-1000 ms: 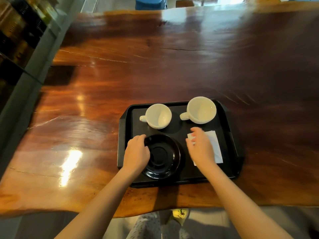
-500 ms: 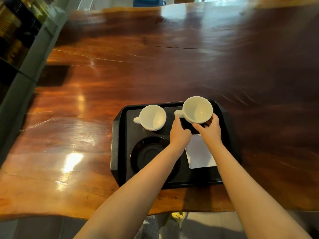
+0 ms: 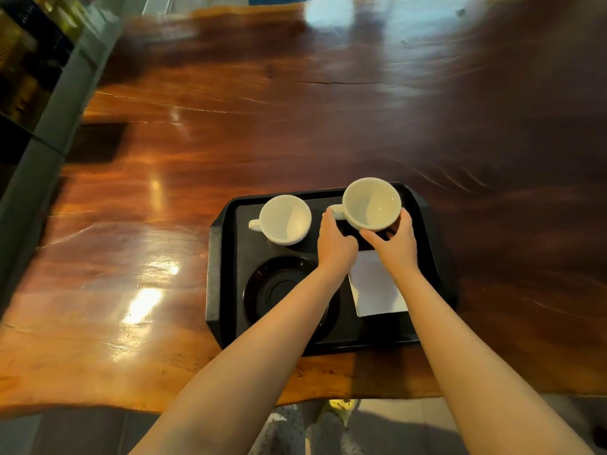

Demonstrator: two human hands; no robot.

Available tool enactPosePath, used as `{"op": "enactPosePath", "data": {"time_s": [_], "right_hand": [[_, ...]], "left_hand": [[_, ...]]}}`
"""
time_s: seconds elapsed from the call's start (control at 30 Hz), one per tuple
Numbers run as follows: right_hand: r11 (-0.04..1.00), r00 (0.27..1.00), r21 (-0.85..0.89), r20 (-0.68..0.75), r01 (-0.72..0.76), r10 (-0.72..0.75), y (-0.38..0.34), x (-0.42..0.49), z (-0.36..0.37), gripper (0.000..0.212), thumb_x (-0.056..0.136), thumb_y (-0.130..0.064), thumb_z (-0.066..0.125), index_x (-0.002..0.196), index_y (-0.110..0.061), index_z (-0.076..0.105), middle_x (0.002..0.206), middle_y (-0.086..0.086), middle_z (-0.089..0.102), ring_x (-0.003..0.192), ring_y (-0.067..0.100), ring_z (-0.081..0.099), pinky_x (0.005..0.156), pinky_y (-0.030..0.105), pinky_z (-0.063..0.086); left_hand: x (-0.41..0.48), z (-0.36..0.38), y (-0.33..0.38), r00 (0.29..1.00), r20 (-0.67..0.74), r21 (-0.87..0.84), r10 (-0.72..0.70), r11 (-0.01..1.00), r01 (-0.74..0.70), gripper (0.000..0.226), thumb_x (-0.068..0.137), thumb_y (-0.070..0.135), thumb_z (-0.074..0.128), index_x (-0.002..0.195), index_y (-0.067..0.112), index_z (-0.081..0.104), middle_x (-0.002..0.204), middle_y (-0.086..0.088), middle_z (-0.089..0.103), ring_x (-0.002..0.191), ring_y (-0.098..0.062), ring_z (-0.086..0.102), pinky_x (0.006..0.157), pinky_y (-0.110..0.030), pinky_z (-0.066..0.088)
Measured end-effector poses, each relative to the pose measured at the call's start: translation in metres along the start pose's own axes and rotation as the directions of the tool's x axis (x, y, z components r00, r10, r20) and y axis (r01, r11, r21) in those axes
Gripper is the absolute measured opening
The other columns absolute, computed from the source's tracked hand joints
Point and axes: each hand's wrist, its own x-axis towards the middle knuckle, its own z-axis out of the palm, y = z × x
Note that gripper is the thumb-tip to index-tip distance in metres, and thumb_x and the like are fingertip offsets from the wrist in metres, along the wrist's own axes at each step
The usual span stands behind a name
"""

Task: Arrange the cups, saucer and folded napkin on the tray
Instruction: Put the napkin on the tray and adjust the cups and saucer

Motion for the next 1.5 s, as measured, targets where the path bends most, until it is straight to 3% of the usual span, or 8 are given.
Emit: {"op": "enactPosePath", "data": {"time_s": [0.13, 0.4, 0.53, 0.67, 0.77, 0.9, 1.13, 1.5], "right_hand": [[1.000, 1.000, -0.002, 0.011, 0.001, -0.001, 0.001, -0.002, -0.001, 0.082, 0.074, -0.019, 0.077, 0.141, -0.019, 0.030, 0.140, 0.005, 0.043, 0.128, 0.020, 0.044, 0.098, 0.030, 0.041], [0.999, 0.999, -0.039, 0.030, -0.009, 0.010, -0.001, -0.005, -0.002, 0.084, 0.073, -0.019, 0.078, 0.141, -0.018, 0.029, 0.141, 0.006, 0.043, 0.129, 0.021, 0.043, 0.101, 0.034, 0.042], [0.991, 0.998, -0.123, 0.022, -0.052, 0.055, -0.012, -0.020, -0.016, 0.082, 0.079, -0.011, 0.072, 0.145, -0.013, 0.025, 0.148, 0.008, 0.035, 0.134, 0.021, 0.039, 0.105, 0.034, 0.038], [0.930, 0.995, -0.355, 0.048, 0.096, -0.084, -0.009, -0.079, -0.023, 0.042, 0.089, -0.014, 0.060, 0.129, -0.012, 0.049, 0.132, 0.006, 0.048, 0.121, 0.021, 0.049, 0.094, 0.028, 0.041], [0.789, 0.971, -0.569, 0.178, 0.232, -0.157, 0.010, -0.106, -0.014, 0.052, 0.088, -0.025, 0.060, 0.136, -0.015, 0.042, 0.142, 0.005, 0.042, 0.133, 0.022, 0.033, 0.107, 0.035, 0.035], [0.669, 0.977, -0.716, 0.202, 0.198, -0.073, 0.029, -0.097, -0.015, 0.067, 0.090, -0.038, 0.054, 0.146, -0.025, 0.020, 0.158, 0.005, 0.009, 0.146, 0.028, 0.006, 0.116, 0.045, 0.019], [0.617, 0.969, -0.758, 0.246, 0.211, -0.030, 0.042, -0.100, -0.011, 0.065, 0.094, -0.042, 0.045, 0.148, -0.024, 0.015, 0.160, 0.007, 0.003, 0.147, 0.027, 0.003, 0.117, 0.046, 0.016], [0.617, 0.970, -0.760, 0.243, 0.202, -0.018, 0.043, -0.107, -0.010, 0.065, 0.094, -0.045, 0.044, 0.148, -0.025, 0.014, 0.160, 0.005, 0.004, 0.147, 0.027, 0.004, 0.117, 0.044, 0.017]], "left_hand": [[0.000, 0.002, -0.006, 1.000, 0.014, -0.019, 0.003, 1.000, -0.003, 0.075, 0.076, -0.010, 0.044, 0.141, 0.025, 0.030, 0.145, -0.006, 0.041, 0.134, -0.024, 0.040, 0.108, -0.032, 0.035], [-0.012, -0.004, 0.002, 1.000, 0.029, -0.014, 0.010, 1.000, -0.009, 0.079, 0.082, -0.009, 0.046, 0.148, 0.027, 0.020, 0.153, -0.007, 0.032, 0.141, -0.024, 0.031, 0.111, -0.038, 0.034], [-0.045, -0.040, -0.006, 0.996, 0.051, -0.031, 0.078, 0.997, -0.076, 0.071, 0.090, -0.001, 0.047, 0.150, 0.024, 0.017, 0.155, -0.004, 0.030, 0.141, -0.022, 0.033, 0.107, -0.033, 0.034], [-0.080, -0.105, -0.053, 0.968, -0.171, 0.272, 0.185, 0.953, -0.134, 0.064, 0.092, 0.003, 0.049, 0.148, 0.022, 0.025, 0.154, 0.001, 0.031, 0.142, -0.017, 0.030, 0.116, -0.036, 0.028], [-0.088, -0.125, -0.089, 0.967, -0.178, 0.493, 0.180, 0.867, -0.070, 0.065, 0.091, 0.003, 0.050, 0.149, 0.015, 0.021, 0.155, -0.005, 0.028, 0.145, -0.020, 0.023, 0.115, -0.032, 0.024], [-0.087, -0.122, -0.115, 0.981, -0.150, 0.671, 0.126, 0.741, 0.007, 0.071, 0.092, 0.013, 0.053, 0.150, 0.012, 0.013, 0.147, -0.014, 0.033, 0.137, -0.030, 0.030, 0.106, -0.038, 0.038], [-0.085, -0.117, -0.117, 0.966, -0.246, 0.514, 0.081, 0.856, 0.059, 0.066, 0.092, 0.001, 0.046, 0.149, 0.016, 0.017, 0.141, -0.015, 0.035, 0.123, -0.030, 0.046, 0.095, -0.037, 0.045], [-0.094, -0.099, -0.120, 0.957, -0.284, 0.456, 0.058, 0.886, 0.081, 0.068, 0.092, 0.003, 0.049, 0.150, 0.016, 0.017, 0.147, -0.013, 0.030, 0.126, -0.028, 0.045, 0.089, -0.026, 0.038]]}}
